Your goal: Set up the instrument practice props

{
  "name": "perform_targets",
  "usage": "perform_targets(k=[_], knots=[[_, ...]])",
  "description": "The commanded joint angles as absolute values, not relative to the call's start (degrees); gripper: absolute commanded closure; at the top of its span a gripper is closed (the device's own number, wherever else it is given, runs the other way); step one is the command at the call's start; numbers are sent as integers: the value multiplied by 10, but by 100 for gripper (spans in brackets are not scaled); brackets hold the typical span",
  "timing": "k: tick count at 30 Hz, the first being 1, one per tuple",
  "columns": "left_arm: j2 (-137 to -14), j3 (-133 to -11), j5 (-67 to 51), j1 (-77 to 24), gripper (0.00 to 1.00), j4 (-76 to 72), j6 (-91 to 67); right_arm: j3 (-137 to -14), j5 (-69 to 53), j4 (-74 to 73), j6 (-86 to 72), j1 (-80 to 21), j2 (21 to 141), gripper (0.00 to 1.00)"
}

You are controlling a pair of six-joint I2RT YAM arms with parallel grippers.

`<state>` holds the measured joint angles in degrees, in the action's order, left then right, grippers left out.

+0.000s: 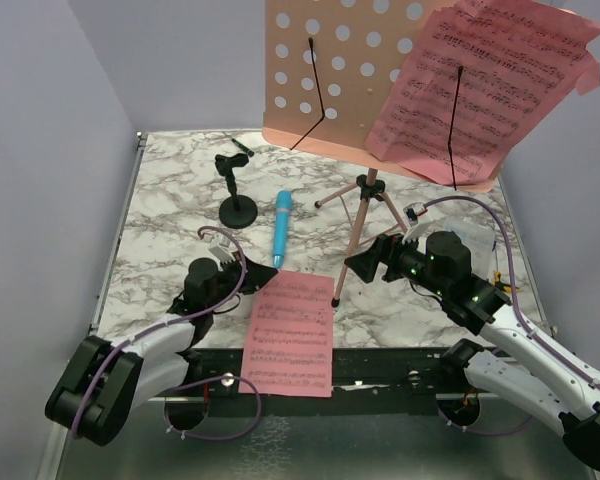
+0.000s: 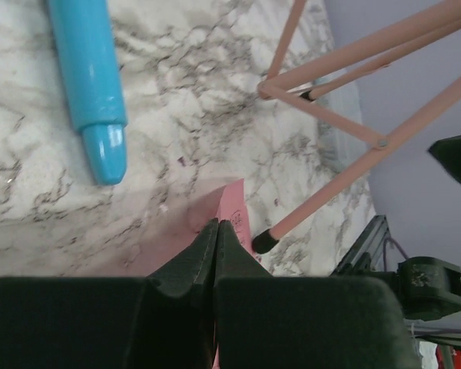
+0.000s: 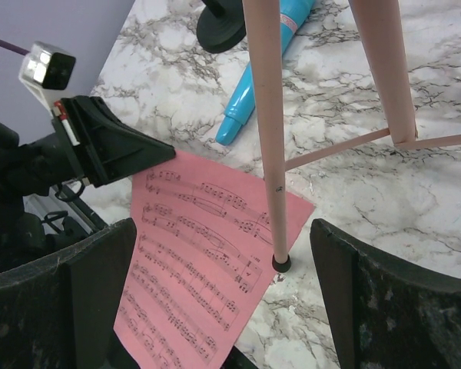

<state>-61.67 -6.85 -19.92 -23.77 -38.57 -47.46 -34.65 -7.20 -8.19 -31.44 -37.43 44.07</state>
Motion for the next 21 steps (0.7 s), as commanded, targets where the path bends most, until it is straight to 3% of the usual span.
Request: perform_targets(k=[1,11,21], knots=[[-537,-95,-195,-241,100,-391,-497,-364,-87,-71,-304,-376,437,0],[-323,-214,-124,-241,100,-175,-421,-357,-123,-38,-297,-377,444,0],[-312,-342,-229,-241,100,-186,-393,-325,-202,83,-289,-376,438,0]])
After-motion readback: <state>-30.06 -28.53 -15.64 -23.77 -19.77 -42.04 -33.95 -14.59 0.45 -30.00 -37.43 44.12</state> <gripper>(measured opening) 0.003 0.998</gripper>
